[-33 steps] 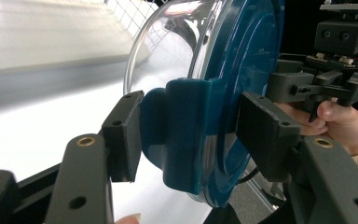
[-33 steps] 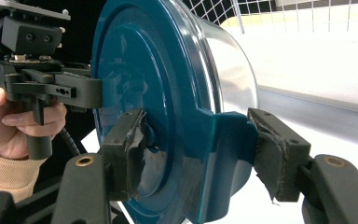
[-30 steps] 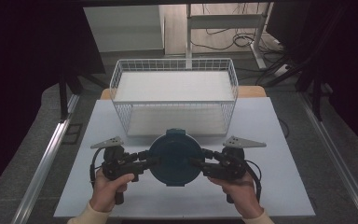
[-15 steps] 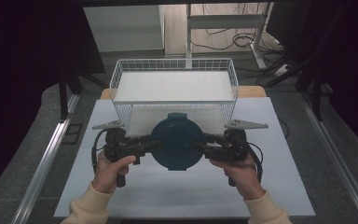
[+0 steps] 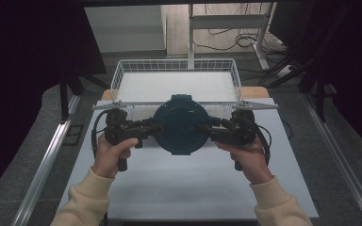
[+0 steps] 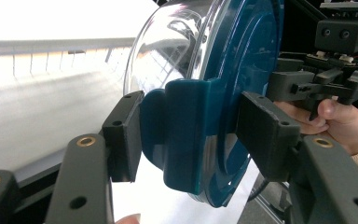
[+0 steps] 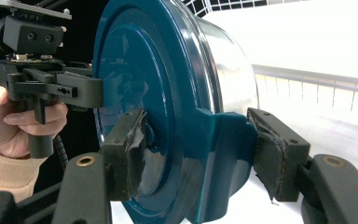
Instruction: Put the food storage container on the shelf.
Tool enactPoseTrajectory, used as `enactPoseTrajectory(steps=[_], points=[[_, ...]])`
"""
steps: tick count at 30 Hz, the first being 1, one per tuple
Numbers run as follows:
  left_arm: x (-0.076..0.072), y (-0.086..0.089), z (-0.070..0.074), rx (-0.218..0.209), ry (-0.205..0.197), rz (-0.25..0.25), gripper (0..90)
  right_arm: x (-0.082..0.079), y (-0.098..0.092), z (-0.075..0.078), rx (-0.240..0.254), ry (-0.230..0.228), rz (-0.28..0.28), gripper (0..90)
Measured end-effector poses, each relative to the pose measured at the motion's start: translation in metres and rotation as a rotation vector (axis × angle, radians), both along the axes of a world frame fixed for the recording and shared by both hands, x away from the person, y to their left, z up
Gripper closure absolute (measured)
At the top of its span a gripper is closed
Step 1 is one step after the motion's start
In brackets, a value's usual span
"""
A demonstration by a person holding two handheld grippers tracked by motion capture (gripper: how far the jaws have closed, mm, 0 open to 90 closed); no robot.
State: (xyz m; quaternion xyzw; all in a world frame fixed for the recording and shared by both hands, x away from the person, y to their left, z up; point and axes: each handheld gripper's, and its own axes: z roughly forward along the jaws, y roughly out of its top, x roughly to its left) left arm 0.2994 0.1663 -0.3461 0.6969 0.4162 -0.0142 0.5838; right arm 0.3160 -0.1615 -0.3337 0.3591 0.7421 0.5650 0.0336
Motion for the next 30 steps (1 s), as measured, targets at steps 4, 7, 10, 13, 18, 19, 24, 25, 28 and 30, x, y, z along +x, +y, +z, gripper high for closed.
enactPoseTrajectory(steps=[4,7,10,13,18,19,24,25,28,30], points=[[0.008,0.0,0.009,0.003,-0.007,-0.002,42.7,0.007,0.0,0.008,0.004,-0.002,0.001,40.1],[0.014,0.0,0.016,0.002,-0.009,-0.006,42.8,0.012,0.0,0.015,0.007,-0.004,-0.001,40.2],[0.021,0.0,0.025,0.003,-0.018,-0.005,42.8,0.019,-0.001,0.023,0.007,-0.012,-0.002,40.2],[0.024,0.0,0.033,0.006,-0.027,-0.005,42.8,0.022,0.0,0.03,0.01,-0.019,-0.003,40.2],[0.034,0.002,0.046,0.004,-0.044,-0.009,42.8,0.031,0.001,0.047,0.004,-0.035,-0.002,40.2],[0.036,0.003,0.048,-0.001,-0.041,-0.006,42.8,0.035,0.003,0.052,0.002,-0.041,-0.003,40.2],[0.052,0.008,0.055,0.002,-0.031,-0.004,42.8,0.051,0.007,0.059,-0.007,-0.028,0.004,40.3],[0.052,0.008,0.055,0.002,-0.031,-0.004,42.8,0.051,0.007,0.059,-0.007,-0.028,0.004,40.3],[0.063,0.013,0.057,0.001,-0.027,-0.001,42.8,0.063,0.011,0.061,-0.006,-0.027,0.01,40.3],[0.07,0.015,0.059,0.002,-0.025,0.0,42.8,0.07,0.014,0.063,-0.006,-0.021,0.011,40.3]])
